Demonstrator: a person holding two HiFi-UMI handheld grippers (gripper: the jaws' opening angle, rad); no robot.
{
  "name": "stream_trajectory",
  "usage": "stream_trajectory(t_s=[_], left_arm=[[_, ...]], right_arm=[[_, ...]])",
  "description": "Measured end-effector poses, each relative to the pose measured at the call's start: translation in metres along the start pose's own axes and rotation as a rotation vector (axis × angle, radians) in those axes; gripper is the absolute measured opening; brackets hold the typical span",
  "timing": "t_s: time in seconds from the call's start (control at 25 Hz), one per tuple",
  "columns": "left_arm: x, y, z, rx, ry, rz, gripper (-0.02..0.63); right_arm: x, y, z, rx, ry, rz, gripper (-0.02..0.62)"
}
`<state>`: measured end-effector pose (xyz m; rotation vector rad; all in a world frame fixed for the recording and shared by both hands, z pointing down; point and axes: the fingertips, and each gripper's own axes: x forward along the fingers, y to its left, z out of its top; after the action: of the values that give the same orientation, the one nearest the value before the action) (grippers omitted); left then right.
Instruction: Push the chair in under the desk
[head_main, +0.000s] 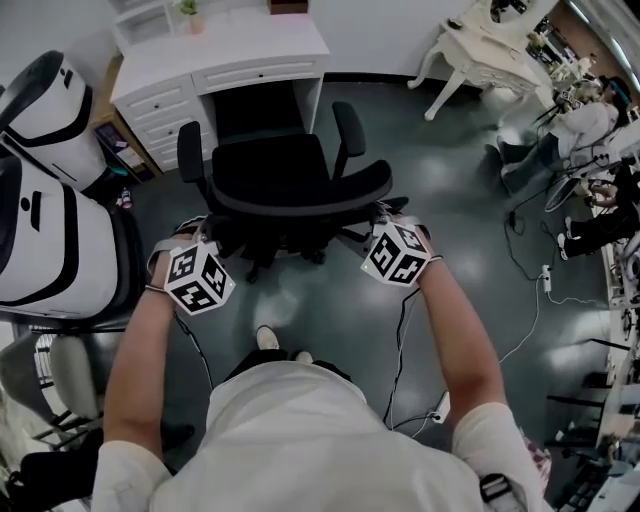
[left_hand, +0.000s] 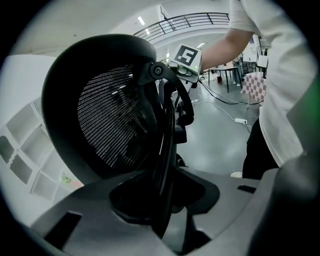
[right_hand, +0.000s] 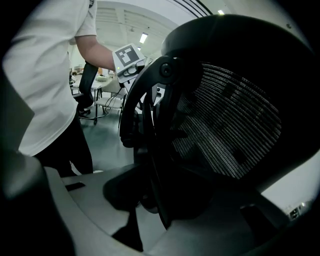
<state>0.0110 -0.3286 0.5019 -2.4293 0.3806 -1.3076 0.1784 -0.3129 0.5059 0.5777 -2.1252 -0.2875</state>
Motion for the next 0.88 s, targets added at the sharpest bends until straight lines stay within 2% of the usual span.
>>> stream_trajectory(t_s=[0.4,0.88], left_arm=[[0.018,0.044,-0.016,-0.002,0.004,-0.023,0.133],[0.043,0.089,-0.021,0.011,0.0,0.007,0.133]], right_arm=[[0.03,-0.04,0.004,0.009,0.006,-0.005,0.133],[0.055,-0.087,-0.002,0.013,0.003,0.013,0.133]])
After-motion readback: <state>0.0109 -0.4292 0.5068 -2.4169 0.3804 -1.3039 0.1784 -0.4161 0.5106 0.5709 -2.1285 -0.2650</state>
